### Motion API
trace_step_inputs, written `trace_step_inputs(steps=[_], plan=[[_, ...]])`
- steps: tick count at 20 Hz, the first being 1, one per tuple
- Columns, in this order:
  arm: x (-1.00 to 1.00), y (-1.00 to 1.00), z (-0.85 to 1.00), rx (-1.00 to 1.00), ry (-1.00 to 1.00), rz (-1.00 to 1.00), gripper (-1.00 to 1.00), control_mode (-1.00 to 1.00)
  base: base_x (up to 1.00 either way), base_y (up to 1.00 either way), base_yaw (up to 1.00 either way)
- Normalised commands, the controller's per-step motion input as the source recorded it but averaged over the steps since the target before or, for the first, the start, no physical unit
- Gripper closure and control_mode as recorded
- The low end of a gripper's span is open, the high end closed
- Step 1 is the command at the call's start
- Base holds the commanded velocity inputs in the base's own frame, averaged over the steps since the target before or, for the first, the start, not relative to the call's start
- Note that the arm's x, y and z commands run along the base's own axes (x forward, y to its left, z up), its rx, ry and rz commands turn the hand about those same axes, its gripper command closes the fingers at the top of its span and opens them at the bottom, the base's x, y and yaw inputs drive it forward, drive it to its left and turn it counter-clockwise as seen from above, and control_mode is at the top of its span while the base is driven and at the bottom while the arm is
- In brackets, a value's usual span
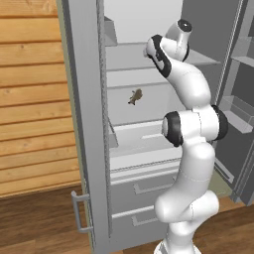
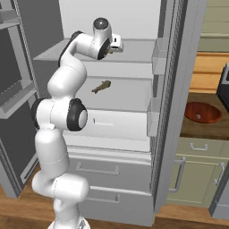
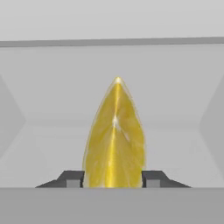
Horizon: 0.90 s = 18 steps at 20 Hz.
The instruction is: Grab a lemon wedge from the fridge and one ice cube from the ice bowl, and put them in the glass of lemonade.
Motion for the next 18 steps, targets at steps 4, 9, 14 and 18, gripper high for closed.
trace_step_inputs(steps=[4, 9, 14, 18], plan=[[-0.01, 0.00, -0.16, 0.00, 0.00, 0.01, 1.00, -1.00, 0.00, 0.00, 0.00], [-0.72, -0.09, 0.00, 0.00, -0.02, 0.00, 1.00, -1.00, 0.00, 0.00, 0.00], [-1.00, -0.29, 0.00, 0.05, -0.16, 0.03, 1.00, -1.00, 0.00, 0.00, 0.00], [-1.00, -0.13, 0.01, 0.01, -0.17, 0.05, 1.00, -1.00, 0.00, 0.00, 0.00]])
